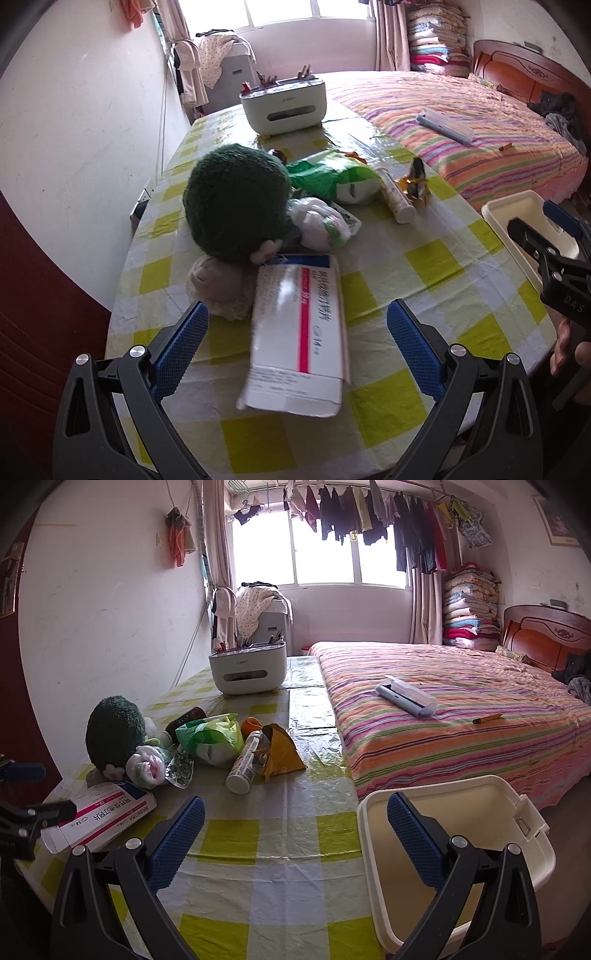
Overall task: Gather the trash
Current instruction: 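Grasp the yellow snack wrapper with the right tool while the left tool grasps the green plush toy, then carry the yellow wrapper to the white bin with the right tool while the left tool carries the plush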
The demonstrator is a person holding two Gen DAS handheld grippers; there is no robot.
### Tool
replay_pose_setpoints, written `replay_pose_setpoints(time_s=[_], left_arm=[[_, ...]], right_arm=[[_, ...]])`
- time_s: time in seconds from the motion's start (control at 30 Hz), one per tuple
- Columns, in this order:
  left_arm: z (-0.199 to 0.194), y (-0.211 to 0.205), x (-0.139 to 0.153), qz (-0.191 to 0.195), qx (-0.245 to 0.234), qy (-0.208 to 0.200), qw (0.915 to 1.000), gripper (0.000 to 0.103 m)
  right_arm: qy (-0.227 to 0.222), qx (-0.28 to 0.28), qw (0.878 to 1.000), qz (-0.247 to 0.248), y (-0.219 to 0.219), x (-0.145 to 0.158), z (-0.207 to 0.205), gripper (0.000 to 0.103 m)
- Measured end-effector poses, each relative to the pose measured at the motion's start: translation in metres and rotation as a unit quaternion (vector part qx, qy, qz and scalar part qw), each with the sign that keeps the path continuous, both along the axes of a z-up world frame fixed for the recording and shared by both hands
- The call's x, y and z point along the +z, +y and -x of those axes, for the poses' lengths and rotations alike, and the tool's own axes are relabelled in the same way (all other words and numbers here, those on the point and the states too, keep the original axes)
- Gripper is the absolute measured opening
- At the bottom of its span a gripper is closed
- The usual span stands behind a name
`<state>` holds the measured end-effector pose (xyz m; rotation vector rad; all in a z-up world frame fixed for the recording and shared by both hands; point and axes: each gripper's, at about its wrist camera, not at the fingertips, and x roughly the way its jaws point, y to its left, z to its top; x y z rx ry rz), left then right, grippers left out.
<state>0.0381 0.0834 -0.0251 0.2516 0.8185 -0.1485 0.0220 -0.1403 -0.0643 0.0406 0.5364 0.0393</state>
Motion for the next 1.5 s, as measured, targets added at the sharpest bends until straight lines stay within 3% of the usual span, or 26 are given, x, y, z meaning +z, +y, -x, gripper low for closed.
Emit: replay_pose_setpoints(time_s=[0.23, 0.37, 0.53, 0.87, 1.03, 1.1, 1.17, 1.23, 1.37, 1.5], left_arm=[[-0.029, 0.028, 0.010, 0.041, 0.005, 0.002, 0.9992, 0.096], [-0.049, 0.036, 0.016, 0.042, 0.006, -0.005, 0.9991, 0.096], [-0.083, 0.045, 0.021, 0.085, 0.002, 0.021, 0.9962, 0.096], [-0.131, 0.044, 0.005, 0.078, 0.011, 0.050, 0.9956, 0.096], [-0.143, 0.039, -0.001, 0.064, 0.021, 0.041, 0.9969, 0.096], [-0.146, 0.038, -0.002, 0.063, 0.023, 0.039, 0.9970, 0.096], [-0.149, 0.038, -0.004, 0.059, 0.026, 0.033, 0.9974, 0.096], [-0.151, 0.040, -0.007, 0.057, 0.030, 0.032, 0.9975, 0.096], [-0.156, 0.045, -0.013, 0.055, 0.040, 0.030, 0.9972, 0.094], [-0.154, 0.050, -0.015, 0.057, 0.045, 0.018, 0.9972, 0.086]], right_arm=[[0.012, 0.017, 1.000, -0.017, 0.002, -0.002, -0.009, 0.097], [0.014, 0.023, 0.999, -0.043, 0.001, 0.000, -0.021, 0.097], [0.023, 0.027, 0.997, -0.064, 0.007, 0.005, -0.054, 0.097], [0.084, 0.042, 0.992, -0.080, 0.021, -0.012, -0.123, 0.096], [0.099, 0.031, 0.991, -0.080, 0.021, -0.021, -0.151, 0.095], [0.105, 0.026, 0.990, -0.087, 0.017, -0.025, -0.159, 0.091], [0.121, 0.021, 0.988, -0.092, 0.014, -0.032, -0.167, 0.071], [0.147, 0.024, 0.983, -0.110, 0.010, -0.041, -0.173, 0.061], [0.168, 0.034, 0.974, -0.150, 0.003, -0.053, -0.177, 0.027], [0.150, 0.036, 0.977, -0.144, 0.004, -0.045, -0.170, 0.019]])
